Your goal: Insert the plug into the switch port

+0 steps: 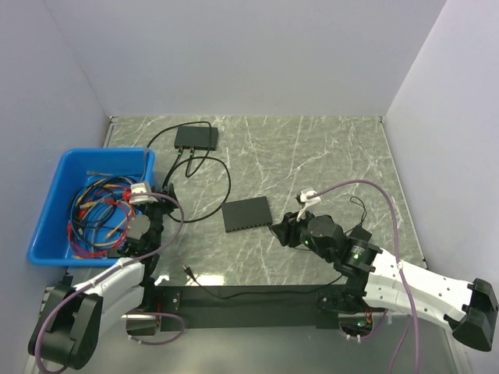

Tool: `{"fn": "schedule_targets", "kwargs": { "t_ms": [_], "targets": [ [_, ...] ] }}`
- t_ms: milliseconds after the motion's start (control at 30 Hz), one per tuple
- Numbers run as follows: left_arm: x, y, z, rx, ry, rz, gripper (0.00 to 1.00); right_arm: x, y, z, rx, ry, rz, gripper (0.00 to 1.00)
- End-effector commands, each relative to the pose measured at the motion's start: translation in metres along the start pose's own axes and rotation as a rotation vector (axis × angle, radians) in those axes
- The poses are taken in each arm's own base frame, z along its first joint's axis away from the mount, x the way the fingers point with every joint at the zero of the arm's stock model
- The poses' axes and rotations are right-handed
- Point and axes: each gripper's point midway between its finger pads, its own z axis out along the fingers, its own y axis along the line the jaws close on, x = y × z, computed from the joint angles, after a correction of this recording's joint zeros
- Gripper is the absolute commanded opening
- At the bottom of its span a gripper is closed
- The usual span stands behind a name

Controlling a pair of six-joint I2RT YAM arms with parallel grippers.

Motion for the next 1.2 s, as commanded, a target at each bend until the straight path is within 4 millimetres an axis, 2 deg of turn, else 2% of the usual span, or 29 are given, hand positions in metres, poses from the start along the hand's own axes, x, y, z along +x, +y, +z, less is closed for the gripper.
{"fn": "schedule_targets", "kwargs": {
  "t_ms": [0,33,67,100,133,167,200,233,367,667,900,1167],
  "targets": [
    [-0.002,0.01,-0.005,0.019,-0.014,0.122,0.66,-0.013,0.005,0.002,-0.004,-0.043,0.011,0.48],
    [-0.009,-0.006,-0.001,0.088,-0.007,0.12,0.63,-0.013,0.005,0.002,-0.003,-0.041,0.009,0.48],
    [-0.003,-0.007,-0.004,0.094,0.047,0.119,0.62,-0.012,0.005,0.003,0.0,-0.036,0.008,0.48],
    [-0.006,-0.01,-0.003,0.101,0.063,0.121,0.62,-0.011,0.006,0.002,-0.003,-0.032,0.007,0.48],
    [-0.016,-0.015,0.0,0.099,0.058,0.084,0.99,-0.011,0.006,0.003,-0.005,-0.029,0.009,0.48],
    [-0.021,-0.015,-0.001,0.085,0.061,0.061,1.0,-0.01,0.007,0.003,-0.009,-0.023,0.008,0.48],
    [-0.009,-0.01,-0.004,0.06,0.13,0.054,0.99,-0.007,0.008,0.005,-0.012,-0.017,0.003,0.48],
    [-0.019,-0.012,-0.001,0.043,0.13,0.025,0.99,-0.006,0.008,0.006,-0.012,-0.012,0.001,0.48],
    [-0.017,-0.013,0.0,0.03,0.176,0.026,1.0,-0.006,0.006,0.01,0.011,0.006,-0.01,0.48],
    [-0.005,-0.016,0.003,0.05,0.205,0.021,0.99,-0.007,0.004,0.01,0.032,0.006,-0.004,0.48],
    [-0.011,-0.013,0.001,0.033,0.185,0.013,1.0,-0.008,0.004,0.011,0.041,0.013,0.0,0.48],
    [-0.007,-0.015,0.001,0.044,0.201,0.013,1.0,-0.017,0.005,0.006,0.048,-0.001,0.017,0.48]
  ]
}}
